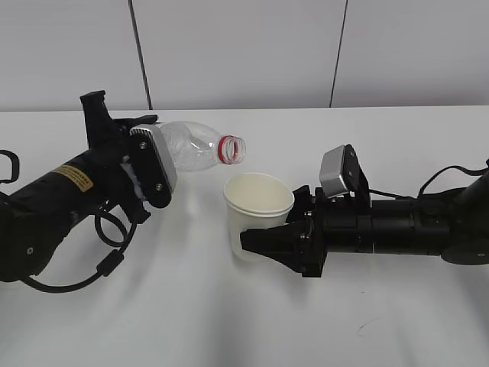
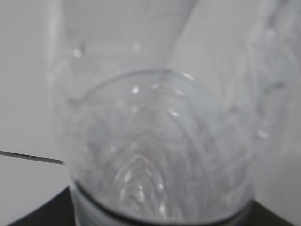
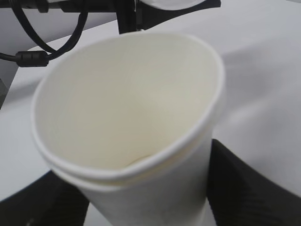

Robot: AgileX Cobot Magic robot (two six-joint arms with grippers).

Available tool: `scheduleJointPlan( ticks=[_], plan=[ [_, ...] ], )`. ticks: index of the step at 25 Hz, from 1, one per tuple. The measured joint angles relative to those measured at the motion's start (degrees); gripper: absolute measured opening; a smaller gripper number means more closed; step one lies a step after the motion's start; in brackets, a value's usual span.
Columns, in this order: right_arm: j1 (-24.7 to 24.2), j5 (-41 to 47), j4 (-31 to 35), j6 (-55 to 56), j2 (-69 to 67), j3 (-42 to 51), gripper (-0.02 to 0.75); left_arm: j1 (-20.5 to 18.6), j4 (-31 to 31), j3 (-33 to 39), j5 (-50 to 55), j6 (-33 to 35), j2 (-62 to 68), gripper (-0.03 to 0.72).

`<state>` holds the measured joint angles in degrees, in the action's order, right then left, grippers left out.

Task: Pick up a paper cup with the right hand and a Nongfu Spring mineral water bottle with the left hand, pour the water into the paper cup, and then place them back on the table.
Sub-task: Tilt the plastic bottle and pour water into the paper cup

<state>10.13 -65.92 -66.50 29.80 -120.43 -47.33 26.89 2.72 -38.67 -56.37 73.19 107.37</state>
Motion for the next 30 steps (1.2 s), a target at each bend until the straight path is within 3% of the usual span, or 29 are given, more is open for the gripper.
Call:
scheduleJointPlan(
  ticks=[10,30],
  plan=[
    [0.0,0.0,-0.34,0.0,0.0,0.0,0.511,0.0,0.11,0.0,-1.77,6.63,0.0,0.335],
    [0.0,0.0,-0.47,0.0,0.0,0.0,0.511,0.0,0.46,0.0,-5.79,10.16,0.0,0.334]
  ],
)
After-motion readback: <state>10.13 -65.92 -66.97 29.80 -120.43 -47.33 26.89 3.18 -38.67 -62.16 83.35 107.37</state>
